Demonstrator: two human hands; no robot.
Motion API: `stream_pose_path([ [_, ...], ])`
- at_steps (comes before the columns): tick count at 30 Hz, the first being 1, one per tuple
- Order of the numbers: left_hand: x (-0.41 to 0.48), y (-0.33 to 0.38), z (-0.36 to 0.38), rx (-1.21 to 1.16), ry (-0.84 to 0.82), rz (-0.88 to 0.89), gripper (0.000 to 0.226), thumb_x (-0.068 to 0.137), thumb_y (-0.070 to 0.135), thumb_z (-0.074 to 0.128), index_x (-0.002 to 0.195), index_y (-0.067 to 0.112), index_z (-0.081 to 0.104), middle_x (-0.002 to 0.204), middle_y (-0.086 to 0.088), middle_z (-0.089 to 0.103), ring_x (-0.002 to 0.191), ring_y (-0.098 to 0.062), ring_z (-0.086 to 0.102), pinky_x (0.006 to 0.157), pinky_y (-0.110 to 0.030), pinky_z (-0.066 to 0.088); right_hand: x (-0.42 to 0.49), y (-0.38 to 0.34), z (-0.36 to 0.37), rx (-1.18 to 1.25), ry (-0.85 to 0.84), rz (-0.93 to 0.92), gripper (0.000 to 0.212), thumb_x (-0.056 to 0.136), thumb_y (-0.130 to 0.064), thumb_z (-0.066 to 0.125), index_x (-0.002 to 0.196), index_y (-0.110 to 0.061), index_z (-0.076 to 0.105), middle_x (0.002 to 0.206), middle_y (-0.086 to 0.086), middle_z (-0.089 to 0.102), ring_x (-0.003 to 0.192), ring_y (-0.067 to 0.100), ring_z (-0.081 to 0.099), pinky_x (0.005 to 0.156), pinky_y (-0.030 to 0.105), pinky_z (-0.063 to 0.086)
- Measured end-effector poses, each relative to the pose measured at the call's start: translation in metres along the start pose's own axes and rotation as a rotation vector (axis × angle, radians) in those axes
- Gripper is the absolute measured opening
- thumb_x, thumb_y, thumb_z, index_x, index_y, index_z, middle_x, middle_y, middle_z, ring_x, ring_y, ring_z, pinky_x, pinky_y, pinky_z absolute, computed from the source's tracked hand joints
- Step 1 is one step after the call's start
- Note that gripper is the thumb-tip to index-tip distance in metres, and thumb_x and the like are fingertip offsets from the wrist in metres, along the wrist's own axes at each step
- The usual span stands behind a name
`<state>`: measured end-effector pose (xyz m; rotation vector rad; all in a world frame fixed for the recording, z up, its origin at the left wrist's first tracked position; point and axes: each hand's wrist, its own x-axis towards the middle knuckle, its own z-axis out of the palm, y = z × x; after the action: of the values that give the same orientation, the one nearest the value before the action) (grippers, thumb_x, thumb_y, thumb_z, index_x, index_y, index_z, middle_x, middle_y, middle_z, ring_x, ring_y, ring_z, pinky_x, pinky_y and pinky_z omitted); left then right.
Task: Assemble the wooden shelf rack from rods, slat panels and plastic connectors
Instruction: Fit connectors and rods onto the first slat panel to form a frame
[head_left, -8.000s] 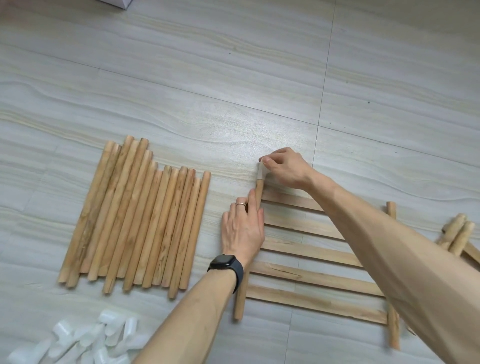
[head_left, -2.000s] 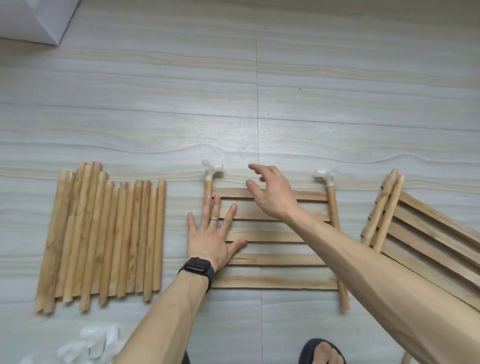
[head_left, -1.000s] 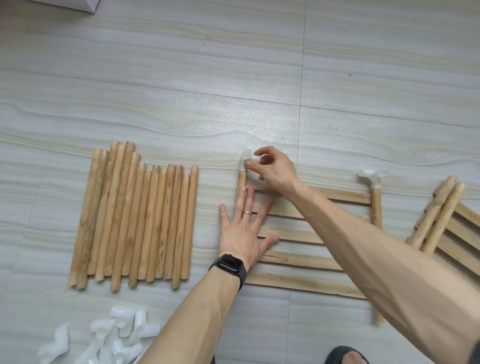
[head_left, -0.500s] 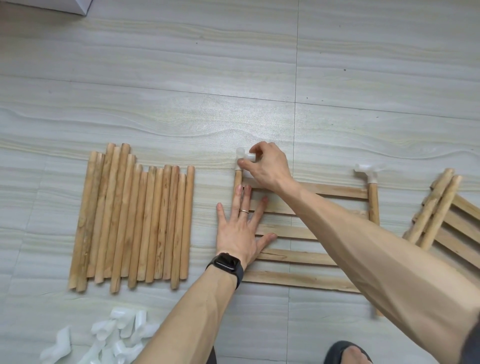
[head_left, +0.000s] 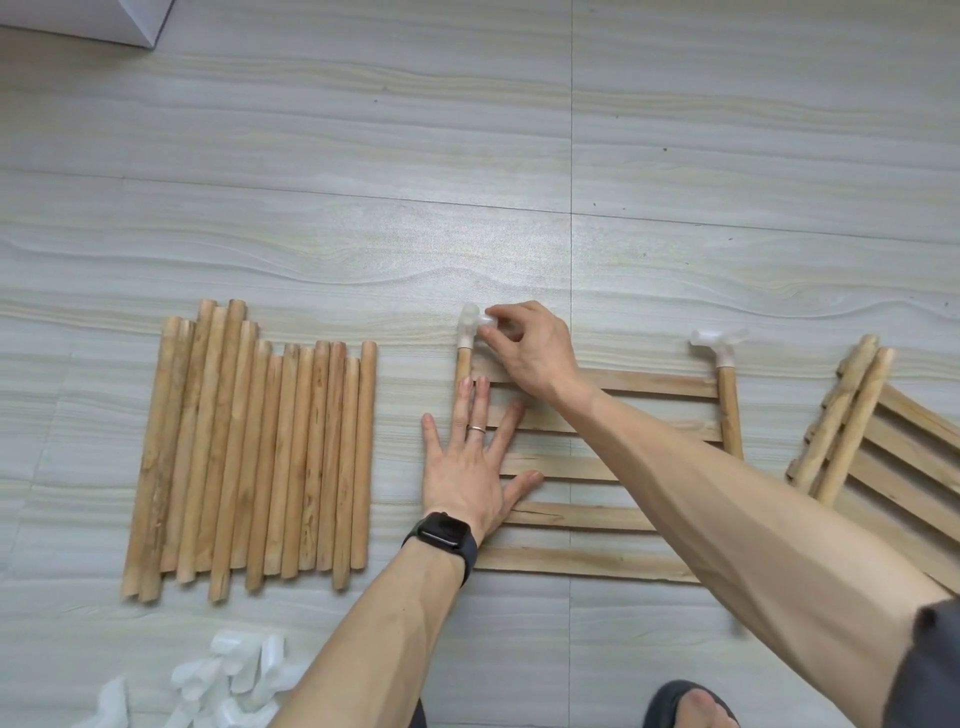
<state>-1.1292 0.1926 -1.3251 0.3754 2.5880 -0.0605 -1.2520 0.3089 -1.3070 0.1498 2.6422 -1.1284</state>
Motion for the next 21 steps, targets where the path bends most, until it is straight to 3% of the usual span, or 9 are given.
stream_pose_path([
  [4,0.0,0.0,0.001,0.016,-0.008,0.006,0.086,0.09,0.081,0.006,0.151,0.034,-0.033,0.154,-0.013,-0.047,0.137,-0.03,-0.05,0.118,-0.067,0.002,0.003,-0.006,0.005,-0.054,-0.038,0.027,0.053,0.088,-0.055,0.071,0.125,-0.018,0.064,0.121,0.0,0.056,0.106,0.013,0.057,0.096,0.028,0.043],
  [15,0.001,-0.001,0.002,0.014,-0.003,0.006,0.088,0.091,0.081,0.008,0.154,0.031,-0.027,0.157,-0.012,-0.042,0.138,-0.03,-0.049,0.118,-0.067,0.003,0.014,-0.023,0.009,-0.117,-0.024,0.125,0.048,0.086,-0.046,0.073,0.118,-0.012,0.06,0.123,0.007,0.054,0.115,0.025,0.055,0.094,0.033,0.04],
  [21,0.003,0.002,0.0,0.015,0.001,-0.022,0.086,0.091,0.08,0.007,0.143,0.025,-0.032,0.153,-0.011,-0.043,0.137,-0.031,-0.05,0.118,-0.067,0.007,-0.004,-0.023,0.021,-0.205,0.026,-0.075,0.037,0.103,-0.037,0.051,0.131,-0.017,0.064,0.132,0.01,0.054,0.114,0.033,0.058,0.095,0.041,0.046],
])
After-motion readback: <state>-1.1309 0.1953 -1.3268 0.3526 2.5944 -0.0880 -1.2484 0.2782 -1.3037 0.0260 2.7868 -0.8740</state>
